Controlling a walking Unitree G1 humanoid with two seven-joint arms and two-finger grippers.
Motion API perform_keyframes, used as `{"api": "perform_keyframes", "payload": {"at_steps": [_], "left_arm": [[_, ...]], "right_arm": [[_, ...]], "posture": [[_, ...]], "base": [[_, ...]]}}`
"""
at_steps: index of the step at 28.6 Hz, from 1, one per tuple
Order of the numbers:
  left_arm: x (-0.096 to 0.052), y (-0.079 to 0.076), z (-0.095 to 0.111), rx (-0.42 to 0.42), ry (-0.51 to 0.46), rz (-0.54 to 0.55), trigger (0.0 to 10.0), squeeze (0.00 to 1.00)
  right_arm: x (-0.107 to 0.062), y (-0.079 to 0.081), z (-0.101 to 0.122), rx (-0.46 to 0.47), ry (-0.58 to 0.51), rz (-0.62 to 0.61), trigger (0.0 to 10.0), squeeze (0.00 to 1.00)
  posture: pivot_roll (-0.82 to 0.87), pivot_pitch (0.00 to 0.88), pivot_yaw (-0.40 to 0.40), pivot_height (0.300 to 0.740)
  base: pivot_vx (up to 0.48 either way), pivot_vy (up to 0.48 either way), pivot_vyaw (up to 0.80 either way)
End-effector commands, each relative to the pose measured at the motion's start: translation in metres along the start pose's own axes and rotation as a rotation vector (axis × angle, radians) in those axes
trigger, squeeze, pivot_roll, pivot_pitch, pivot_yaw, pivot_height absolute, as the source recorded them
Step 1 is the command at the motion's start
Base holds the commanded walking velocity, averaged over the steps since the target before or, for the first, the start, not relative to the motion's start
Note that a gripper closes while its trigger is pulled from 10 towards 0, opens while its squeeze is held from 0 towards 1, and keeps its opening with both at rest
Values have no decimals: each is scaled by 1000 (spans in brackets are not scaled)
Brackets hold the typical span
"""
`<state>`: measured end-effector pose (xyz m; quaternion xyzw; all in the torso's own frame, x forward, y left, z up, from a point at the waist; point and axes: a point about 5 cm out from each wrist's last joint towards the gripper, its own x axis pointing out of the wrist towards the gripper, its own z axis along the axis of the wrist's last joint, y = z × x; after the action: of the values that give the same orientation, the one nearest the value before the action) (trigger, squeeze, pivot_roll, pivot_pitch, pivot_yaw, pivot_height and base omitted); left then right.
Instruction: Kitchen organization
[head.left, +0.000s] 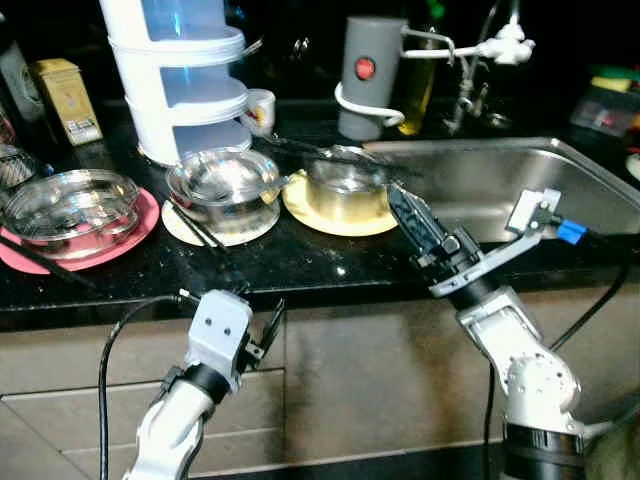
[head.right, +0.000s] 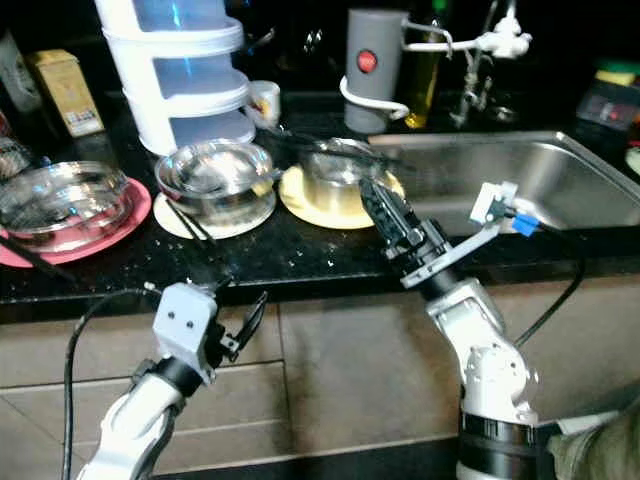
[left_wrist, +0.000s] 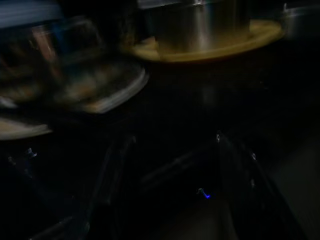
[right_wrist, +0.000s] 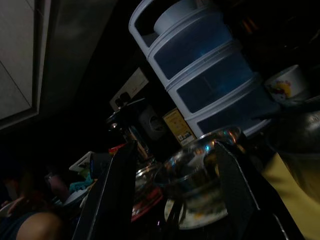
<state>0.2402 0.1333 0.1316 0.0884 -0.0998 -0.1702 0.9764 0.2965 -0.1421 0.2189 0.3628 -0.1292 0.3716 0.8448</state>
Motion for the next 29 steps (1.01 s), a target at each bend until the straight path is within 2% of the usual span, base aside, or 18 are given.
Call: {"api": "perform_keyframes", "payload": {"at_steps": [1,8,17,29], "left_arm": [[-3,-2,-8,-14,44,-3,10000,0],[-2,-2,-8,-16,41,-6,10000,0],[-3,-6,-4,28,21,-32,10000,0],[-2,-2,-2,19,12,-5,10000,0]], "right_arm": [[0,-2,6,-27,-17,-15,10000,0],[4,-6,13,-58,-45,-70,10000,0],[6,-8,15,-65,-52,-88,10000,0],[11,-6,-2,-117,37,-93,10000,0]], "posture": [[2,0,-70,740],[1,0,-72,740],[1,0,-74,740],[3,0,-73,740]], "base": [[262,0,0],[264,0,0],[0,0,0],[0,-370,0]]}}
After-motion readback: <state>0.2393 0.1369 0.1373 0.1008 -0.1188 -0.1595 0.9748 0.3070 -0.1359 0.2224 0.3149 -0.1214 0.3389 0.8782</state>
